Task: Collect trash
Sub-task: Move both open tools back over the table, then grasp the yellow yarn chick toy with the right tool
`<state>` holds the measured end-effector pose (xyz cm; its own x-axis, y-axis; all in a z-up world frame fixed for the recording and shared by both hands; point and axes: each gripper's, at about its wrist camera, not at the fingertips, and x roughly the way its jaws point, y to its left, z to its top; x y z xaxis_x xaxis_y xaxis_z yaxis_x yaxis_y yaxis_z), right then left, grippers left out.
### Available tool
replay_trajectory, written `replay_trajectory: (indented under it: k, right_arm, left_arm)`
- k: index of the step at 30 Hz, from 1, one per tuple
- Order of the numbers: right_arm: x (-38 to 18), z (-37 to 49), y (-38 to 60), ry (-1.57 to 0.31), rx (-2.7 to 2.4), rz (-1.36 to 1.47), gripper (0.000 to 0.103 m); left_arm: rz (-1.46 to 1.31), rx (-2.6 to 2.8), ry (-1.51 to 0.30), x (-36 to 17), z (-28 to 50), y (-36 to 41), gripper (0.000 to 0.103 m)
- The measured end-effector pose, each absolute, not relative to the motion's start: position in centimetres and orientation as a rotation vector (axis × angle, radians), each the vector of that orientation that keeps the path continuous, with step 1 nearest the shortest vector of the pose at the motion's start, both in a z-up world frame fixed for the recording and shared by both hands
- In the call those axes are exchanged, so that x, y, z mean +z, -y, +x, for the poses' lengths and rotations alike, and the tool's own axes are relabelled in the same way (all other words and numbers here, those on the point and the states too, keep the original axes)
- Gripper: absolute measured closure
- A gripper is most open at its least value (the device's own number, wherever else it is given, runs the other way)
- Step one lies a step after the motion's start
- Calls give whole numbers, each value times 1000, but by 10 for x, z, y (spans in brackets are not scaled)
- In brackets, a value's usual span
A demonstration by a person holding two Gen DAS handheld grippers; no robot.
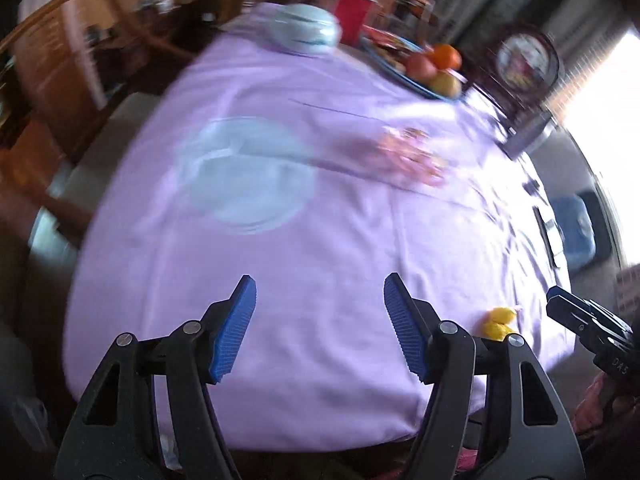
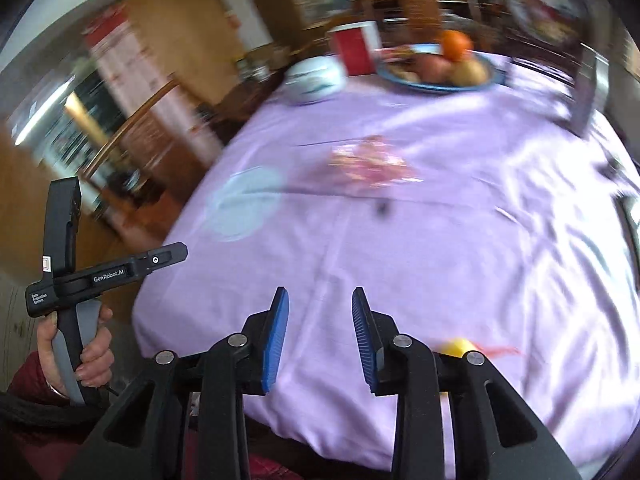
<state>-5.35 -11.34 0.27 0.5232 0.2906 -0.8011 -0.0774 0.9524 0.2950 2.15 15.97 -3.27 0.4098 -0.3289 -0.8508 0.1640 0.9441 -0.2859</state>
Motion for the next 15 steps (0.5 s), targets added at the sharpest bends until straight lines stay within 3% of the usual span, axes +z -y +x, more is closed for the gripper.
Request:
replay_trajectory:
  k: [6, 15]
  right_arm:
    - [-22, -77, 165, -1018, 63, 301, 62]
    - [-72, -91, 192, -1102, -7, 386, 61]
  left_arm:
    - [-78, -436, -1127, -38, 36, -100, 38]
    - [7, -456, -1147, -39, 31, -83, 37]
